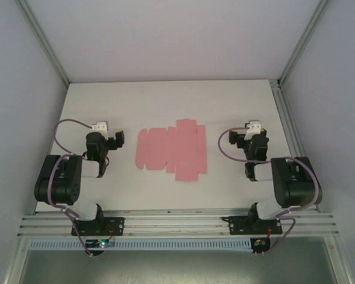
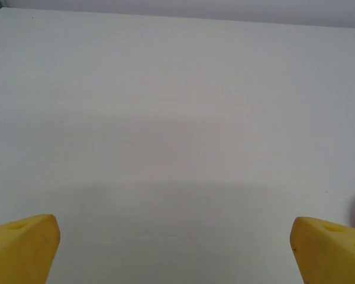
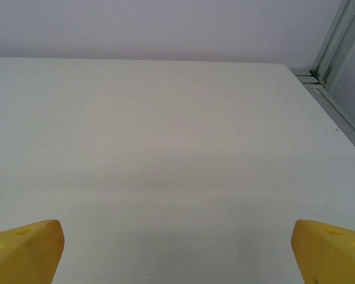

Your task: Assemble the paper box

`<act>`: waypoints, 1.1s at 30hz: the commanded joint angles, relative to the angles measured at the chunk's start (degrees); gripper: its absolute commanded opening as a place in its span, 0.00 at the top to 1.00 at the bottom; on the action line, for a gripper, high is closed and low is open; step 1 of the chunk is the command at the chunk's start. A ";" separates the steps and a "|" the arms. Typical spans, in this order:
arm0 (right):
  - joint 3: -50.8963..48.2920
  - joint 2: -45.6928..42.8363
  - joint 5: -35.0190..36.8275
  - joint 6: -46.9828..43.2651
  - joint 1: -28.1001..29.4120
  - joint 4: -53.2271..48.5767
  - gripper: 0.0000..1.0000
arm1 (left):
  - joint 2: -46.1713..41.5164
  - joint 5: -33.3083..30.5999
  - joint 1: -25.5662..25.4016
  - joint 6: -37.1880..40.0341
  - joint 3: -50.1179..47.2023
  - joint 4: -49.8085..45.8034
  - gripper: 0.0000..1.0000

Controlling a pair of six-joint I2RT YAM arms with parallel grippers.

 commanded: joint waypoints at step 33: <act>0.81 -0.63 -1.04 1.13 -0.46 0.57 0.02 | -0.77 -0.48 -0.95 1.56 0.98 -1.37 0.00</act>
